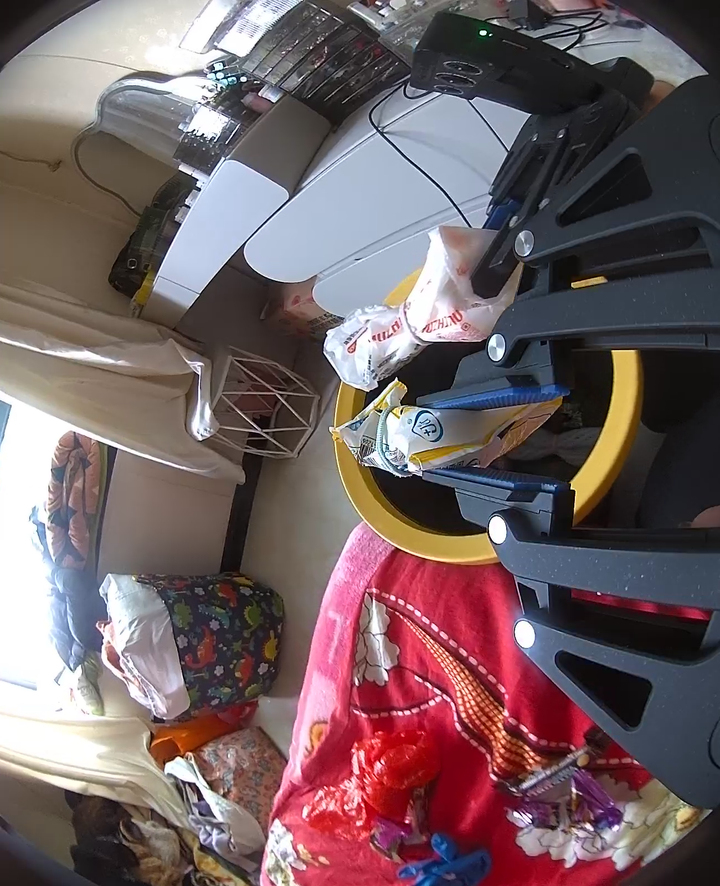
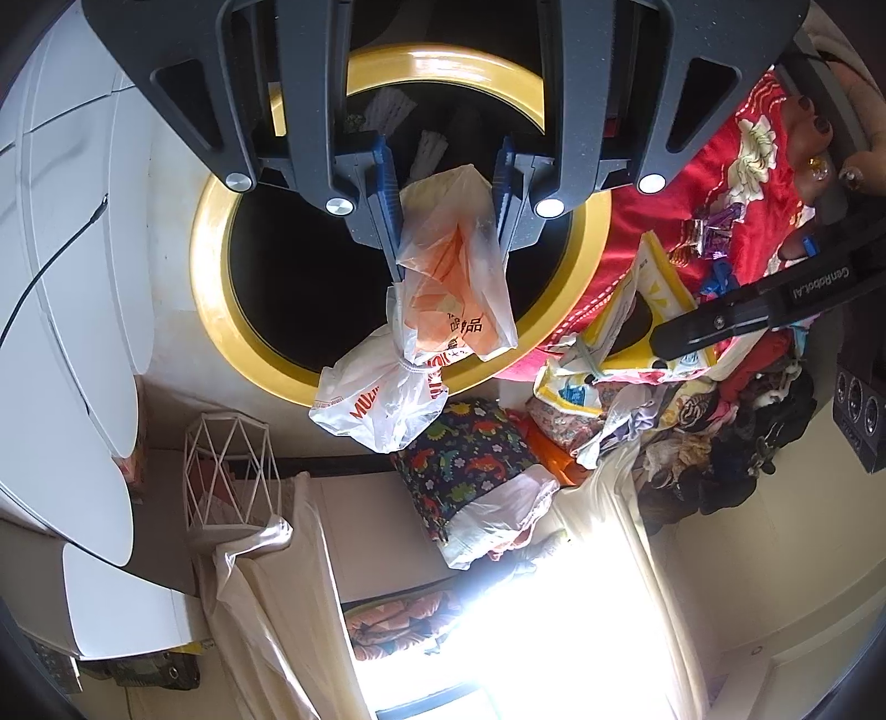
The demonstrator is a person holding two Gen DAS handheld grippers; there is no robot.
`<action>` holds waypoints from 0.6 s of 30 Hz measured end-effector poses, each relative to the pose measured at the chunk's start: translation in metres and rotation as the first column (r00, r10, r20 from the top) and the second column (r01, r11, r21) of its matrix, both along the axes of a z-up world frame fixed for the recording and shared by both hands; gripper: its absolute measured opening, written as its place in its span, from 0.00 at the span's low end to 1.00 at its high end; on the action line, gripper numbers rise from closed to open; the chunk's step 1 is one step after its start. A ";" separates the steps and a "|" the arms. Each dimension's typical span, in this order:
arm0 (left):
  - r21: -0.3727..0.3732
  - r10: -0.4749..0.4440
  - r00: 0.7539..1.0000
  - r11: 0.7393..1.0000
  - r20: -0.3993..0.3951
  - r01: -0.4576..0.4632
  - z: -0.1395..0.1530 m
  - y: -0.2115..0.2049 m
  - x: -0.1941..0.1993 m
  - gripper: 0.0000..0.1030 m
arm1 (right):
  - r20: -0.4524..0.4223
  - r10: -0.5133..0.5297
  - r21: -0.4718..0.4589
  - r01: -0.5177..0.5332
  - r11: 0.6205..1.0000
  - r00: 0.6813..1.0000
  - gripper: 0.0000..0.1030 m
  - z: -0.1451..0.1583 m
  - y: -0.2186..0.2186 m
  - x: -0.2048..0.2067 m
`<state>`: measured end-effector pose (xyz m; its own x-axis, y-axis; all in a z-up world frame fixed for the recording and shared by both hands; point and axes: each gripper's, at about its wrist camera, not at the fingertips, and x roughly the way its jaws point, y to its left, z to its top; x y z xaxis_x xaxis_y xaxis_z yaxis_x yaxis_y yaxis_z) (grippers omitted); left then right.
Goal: Collect trash
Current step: 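Open both tools over the yellow bin to drop both bags, then move both tools back over the trash on the bed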
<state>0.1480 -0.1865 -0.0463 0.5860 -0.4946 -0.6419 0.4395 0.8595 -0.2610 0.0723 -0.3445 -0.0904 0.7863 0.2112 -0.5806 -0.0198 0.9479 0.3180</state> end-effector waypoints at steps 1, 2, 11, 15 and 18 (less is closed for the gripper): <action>0.004 -0.003 1.000 1.000 -0.003 0.003 -0.001 -0.002 0.002 0.13 | -0.002 -0.002 -0.001 0.002 1.000 1.000 0.26 -0.001 0.000 0.001; 0.007 -0.006 1.000 1.000 -0.004 0.006 -0.001 -0.005 0.003 0.13 | -0.005 -0.005 -0.001 0.005 1.000 1.000 0.26 -0.001 0.000 0.001; 0.005 0.000 1.000 1.000 -0.012 0.000 -0.003 -0.013 0.015 0.16 | -0.011 -0.042 0.019 0.043 0.999 0.999 0.39 -0.005 -0.006 0.001; -0.019 0.018 1.000 1.000 -0.005 -0.018 -0.002 -0.009 0.014 0.62 | -0.002 -0.066 0.031 0.066 0.997 0.998 0.50 -0.005 -0.011 0.001; -0.038 0.044 0.999 0.998 -0.005 -0.044 -0.001 -0.001 0.013 0.84 | 0.002 -0.076 0.025 0.076 0.997 0.997 0.55 -0.005 -0.012 0.000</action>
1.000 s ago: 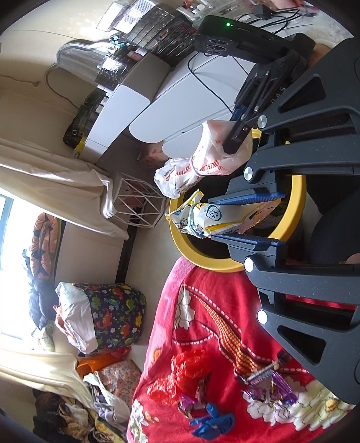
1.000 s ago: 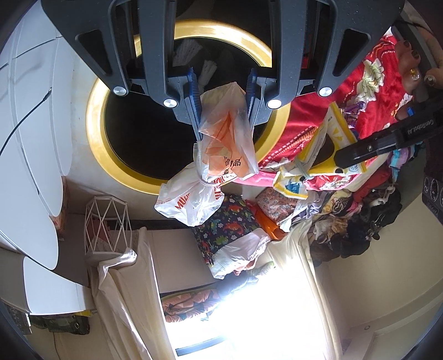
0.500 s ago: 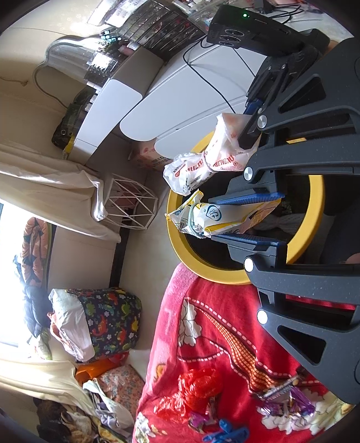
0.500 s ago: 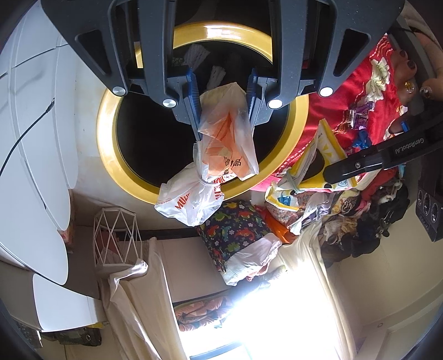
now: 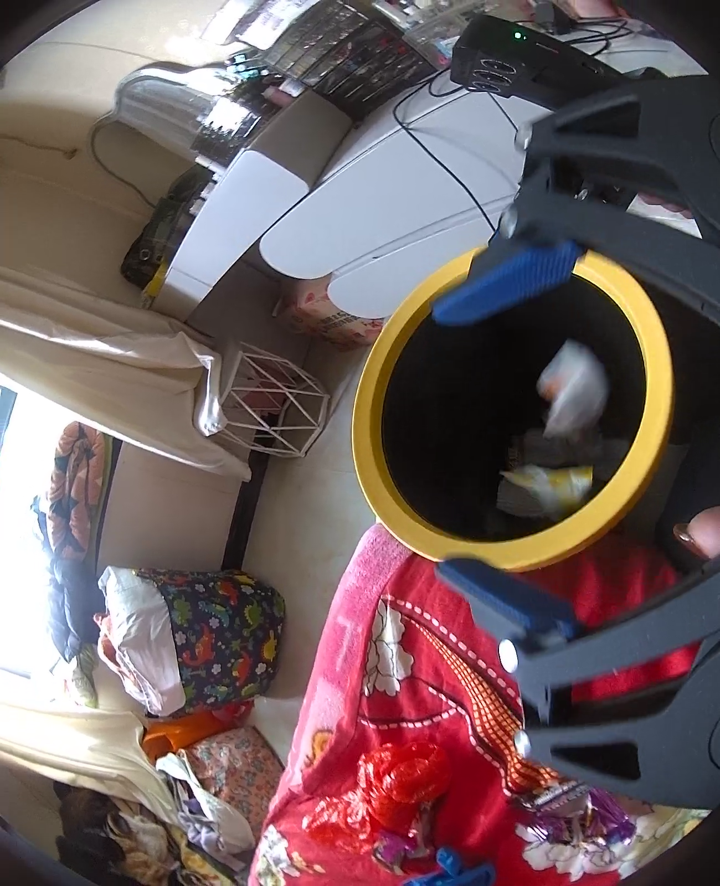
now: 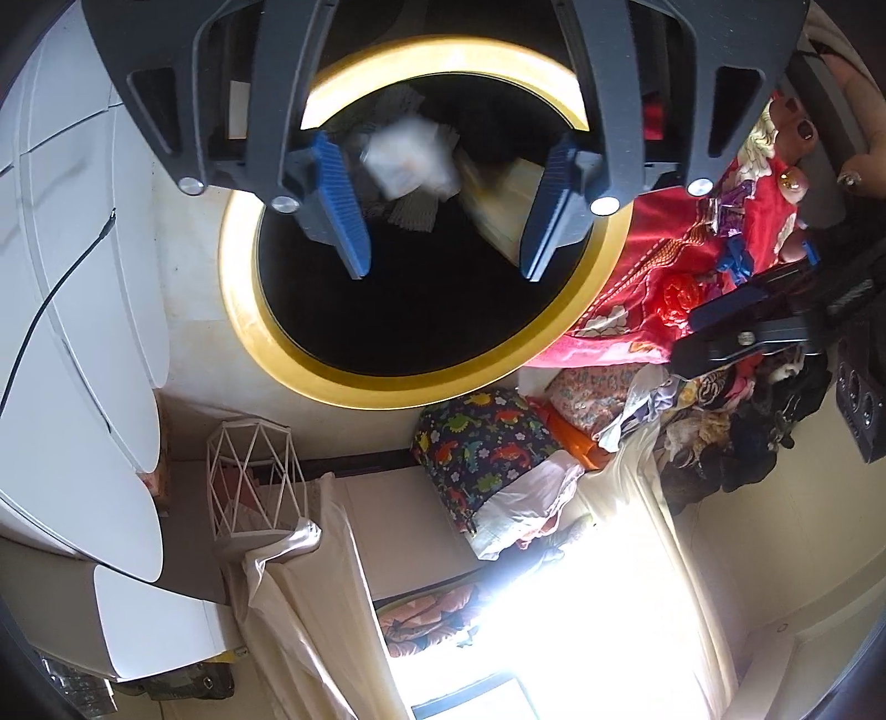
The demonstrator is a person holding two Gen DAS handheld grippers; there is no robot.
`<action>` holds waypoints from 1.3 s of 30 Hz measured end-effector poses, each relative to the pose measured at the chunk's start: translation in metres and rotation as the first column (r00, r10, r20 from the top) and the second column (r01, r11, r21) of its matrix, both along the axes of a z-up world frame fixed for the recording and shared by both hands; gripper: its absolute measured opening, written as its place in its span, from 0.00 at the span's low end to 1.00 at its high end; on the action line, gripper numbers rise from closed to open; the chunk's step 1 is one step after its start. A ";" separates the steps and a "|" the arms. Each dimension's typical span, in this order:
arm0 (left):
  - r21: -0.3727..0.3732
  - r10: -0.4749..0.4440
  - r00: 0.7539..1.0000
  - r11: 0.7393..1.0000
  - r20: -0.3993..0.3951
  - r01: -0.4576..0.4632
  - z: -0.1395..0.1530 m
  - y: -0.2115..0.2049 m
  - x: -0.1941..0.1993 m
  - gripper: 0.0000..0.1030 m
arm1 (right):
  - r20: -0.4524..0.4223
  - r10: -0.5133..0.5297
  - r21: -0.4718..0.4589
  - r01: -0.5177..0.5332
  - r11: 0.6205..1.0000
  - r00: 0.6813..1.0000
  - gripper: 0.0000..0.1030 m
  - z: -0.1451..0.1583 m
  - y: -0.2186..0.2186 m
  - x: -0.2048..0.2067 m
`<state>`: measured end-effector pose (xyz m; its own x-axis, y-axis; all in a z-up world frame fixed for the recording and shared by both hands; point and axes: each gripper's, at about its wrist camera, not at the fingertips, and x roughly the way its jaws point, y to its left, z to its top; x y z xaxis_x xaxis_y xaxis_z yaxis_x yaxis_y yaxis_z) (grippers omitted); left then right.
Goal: Collect trash
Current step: 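Move both tools back over the trash on the bed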
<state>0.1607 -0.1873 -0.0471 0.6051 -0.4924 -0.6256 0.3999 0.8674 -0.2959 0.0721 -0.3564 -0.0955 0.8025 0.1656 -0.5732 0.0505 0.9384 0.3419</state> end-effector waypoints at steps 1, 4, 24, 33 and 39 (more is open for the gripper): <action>-0.002 0.012 1.000 1.000 0.004 -0.012 0.001 0.003 -0.001 0.89 | 0.000 -0.003 -0.007 0.003 1.000 1.000 0.58 0.000 0.001 0.000; -0.016 0.031 1.000 0.999 0.004 -0.031 0.003 0.011 -0.003 0.89 | 0.006 -0.007 -0.023 0.007 1.000 1.000 0.62 0.001 0.002 -0.001; -0.001 0.116 0.989 0.993 0.092 -0.117 0.023 0.054 -0.024 0.89 | 0.111 0.010 -0.085 0.000 0.996 0.994 0.80 0.024 0.026 -0.014; -0.023 0.155 0.981 0.988 0.115 -0.153 0.028 0.076 -0.031 0.89 | 0.145 0.033 -0.109 -0.017 0.994 0.989 0.82 0.035 0.043 -0.016; -0.030 0.187 0.974 0.982 0.127 -0.185 0.030 0.092 -0.033 0.89 | 0.152 0.071 -0.133 -0.051 0.990 0.986 0.83 0.038 0.060 -0.013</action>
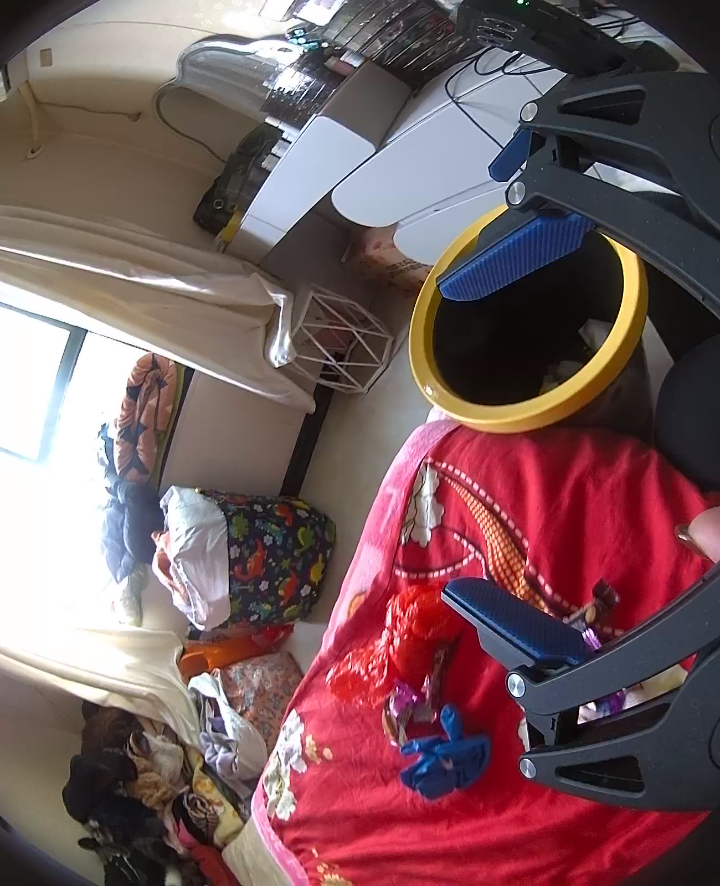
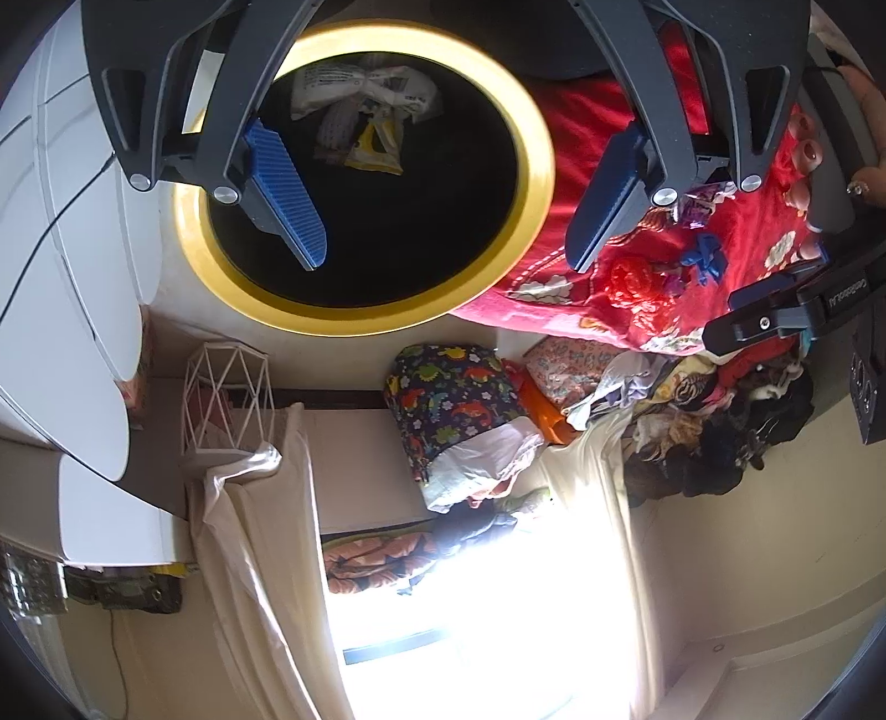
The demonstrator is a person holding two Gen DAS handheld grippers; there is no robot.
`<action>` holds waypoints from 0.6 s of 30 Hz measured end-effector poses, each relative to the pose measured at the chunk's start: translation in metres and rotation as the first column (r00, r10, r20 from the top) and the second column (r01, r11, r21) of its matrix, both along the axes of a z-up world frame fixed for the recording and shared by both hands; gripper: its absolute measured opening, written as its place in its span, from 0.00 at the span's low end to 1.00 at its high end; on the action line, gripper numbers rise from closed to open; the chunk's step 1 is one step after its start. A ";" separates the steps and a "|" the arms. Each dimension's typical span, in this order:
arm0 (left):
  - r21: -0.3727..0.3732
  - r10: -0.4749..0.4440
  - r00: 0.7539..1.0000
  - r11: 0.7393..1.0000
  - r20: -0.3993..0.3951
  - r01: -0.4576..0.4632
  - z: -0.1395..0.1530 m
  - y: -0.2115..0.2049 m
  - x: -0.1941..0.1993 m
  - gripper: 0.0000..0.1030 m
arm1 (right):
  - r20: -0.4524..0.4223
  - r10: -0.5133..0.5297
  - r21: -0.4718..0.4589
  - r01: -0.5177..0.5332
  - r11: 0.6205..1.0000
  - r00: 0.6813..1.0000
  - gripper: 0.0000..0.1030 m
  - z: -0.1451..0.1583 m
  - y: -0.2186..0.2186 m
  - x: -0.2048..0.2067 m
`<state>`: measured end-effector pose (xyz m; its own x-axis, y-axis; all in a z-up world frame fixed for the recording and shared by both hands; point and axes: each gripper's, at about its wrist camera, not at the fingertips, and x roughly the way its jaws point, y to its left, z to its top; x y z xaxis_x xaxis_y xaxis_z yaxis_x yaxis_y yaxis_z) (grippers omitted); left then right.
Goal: Collect trash
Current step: 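Move both tools back over the trash on the bed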
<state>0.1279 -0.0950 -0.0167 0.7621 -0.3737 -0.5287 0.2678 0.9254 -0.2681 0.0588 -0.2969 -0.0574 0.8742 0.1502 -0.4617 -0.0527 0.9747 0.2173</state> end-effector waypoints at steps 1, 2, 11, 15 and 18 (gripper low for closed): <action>0.000 0.004 1.000 1.000 0.001 -0.004 0.000 0.002 0.000 0.89 | 0.000 0.005 -0.003 -0.005 1.000 1.000 0.83 0.000 0.002 0.001; 0.001 0.013 1.000 1.000 0.001 -0.013 0.000 0.006 0.001 0.89 | -0.001 0.012 -0.006 -0.012 1.000 1.000 0.83 0.001 0.006 0.001; -0.010 0.089 0.996 0.996 0.001 -0.089 0.000 0.040 0.006 0.89 | 0.002 0.082 -0.017 -0.082 0.996 0.997 0.85 0.008 0.034 0.014; -0.017 0.127 0.992 0.992 0.001 -0.126 0.000 0.058 0.008 0.89 | -0.005 0.125 -0.032 -0.125 0.992 0.992 0.85 0.009 0.052 0.021; -0.014 0.160 0.987 0.987 0.007 -0.160 0.000 0.071 0.009 0.89 | -0.016 0.159 -0.034 -0.159 0.987 0.987 0.85 0.008 0.065 0.027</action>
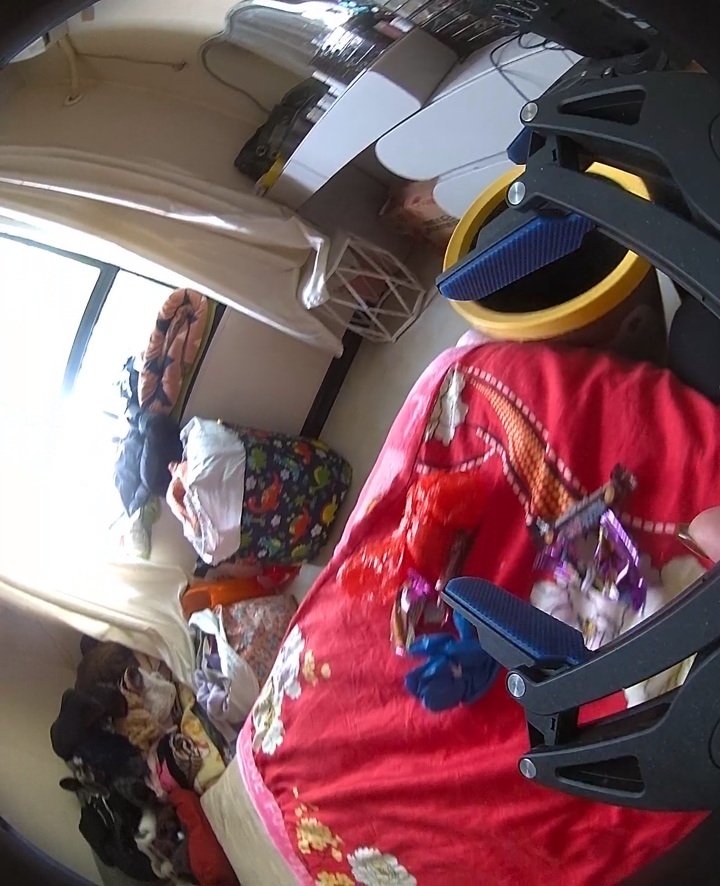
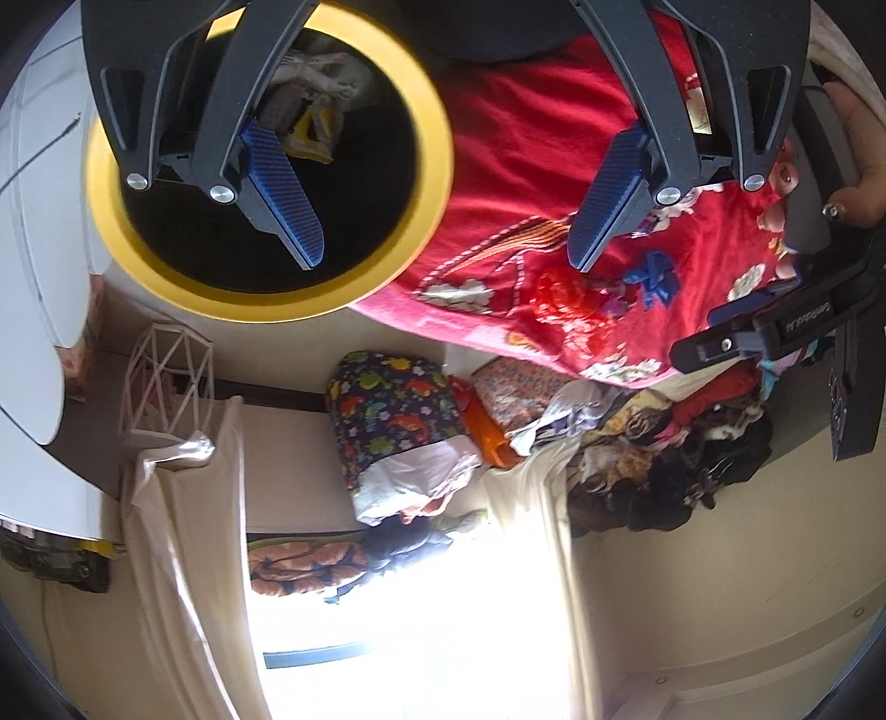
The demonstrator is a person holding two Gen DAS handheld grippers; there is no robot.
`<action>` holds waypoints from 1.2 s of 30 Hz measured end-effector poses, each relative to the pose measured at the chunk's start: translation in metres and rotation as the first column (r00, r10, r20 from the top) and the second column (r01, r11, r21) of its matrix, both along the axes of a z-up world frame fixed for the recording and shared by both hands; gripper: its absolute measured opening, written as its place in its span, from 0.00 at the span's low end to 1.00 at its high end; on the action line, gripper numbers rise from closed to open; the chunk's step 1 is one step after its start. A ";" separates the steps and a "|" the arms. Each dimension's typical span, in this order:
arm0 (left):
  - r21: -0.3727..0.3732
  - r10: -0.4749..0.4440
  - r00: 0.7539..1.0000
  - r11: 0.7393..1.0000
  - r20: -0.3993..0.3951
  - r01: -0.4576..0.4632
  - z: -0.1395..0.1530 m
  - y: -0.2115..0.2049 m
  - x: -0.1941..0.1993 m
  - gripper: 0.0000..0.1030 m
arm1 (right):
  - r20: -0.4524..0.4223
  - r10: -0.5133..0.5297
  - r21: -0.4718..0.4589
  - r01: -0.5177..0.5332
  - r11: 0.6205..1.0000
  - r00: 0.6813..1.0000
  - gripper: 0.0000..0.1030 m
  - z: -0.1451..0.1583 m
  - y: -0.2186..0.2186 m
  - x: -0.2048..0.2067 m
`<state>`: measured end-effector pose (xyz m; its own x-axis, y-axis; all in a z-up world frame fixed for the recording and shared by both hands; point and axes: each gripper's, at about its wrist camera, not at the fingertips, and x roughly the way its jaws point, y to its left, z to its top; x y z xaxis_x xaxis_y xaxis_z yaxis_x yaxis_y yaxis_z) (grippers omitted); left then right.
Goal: Collect trash
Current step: 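Move both tools back over the trash on the bed, then grasp the blue cloth item with the left tool while the right tool grasps the red plastic bag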
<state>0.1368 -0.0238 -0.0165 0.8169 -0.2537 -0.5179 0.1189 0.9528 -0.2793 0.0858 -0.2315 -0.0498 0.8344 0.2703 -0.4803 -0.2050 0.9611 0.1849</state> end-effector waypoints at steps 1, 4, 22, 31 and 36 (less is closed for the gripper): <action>0.001 0.008 1.000 1.000 0.001 -0.008 0.000 0.003 0.000 0.89 | -0.003 0.015 -0.006 -0.015 1.000 1.000 0.85 -0.001 0.006 0.003; -0.007 0.047 0.999 0.999 -0.002 -0.047 0.000 0.021 0.002 0.89 | -0.015 0.042 -0.012 -0.043 0.999 0.999 0.85 -0.002 0.018 0.008; -0.066 0.202 0.972 0.975 -0.121 -0.211 -0.043 0.106 0.021 0.89 | -0.142 0.158 0.011 -0.158 0.987 0.977 0.85 -0.035 0.085 0.095; -0.086 0.199 0.965 0.972 -0.173 -0.216 -0.065 0.118 0.045 0.89 | -0.223 0.205 0.023 -0.206 0.978 0.953 0.84 -0.055 0.111 0.141; -0.093 0.185 0.960 0.974 -0.211 -0.208 -0.077 0.121 0.058 0.82 | -0.258 0.224 0.026 -0.225 0.974 0.940 0.77 -0.064 0.124 0.160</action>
<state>0.1951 0.0975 -0.0930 0.7390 -0.1652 -0.6531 -0.1365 0.9126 -0.3854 0.2455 -0.1076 -0.1135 0.5997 0.4343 -0.6721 -0.3615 0.8964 0.2567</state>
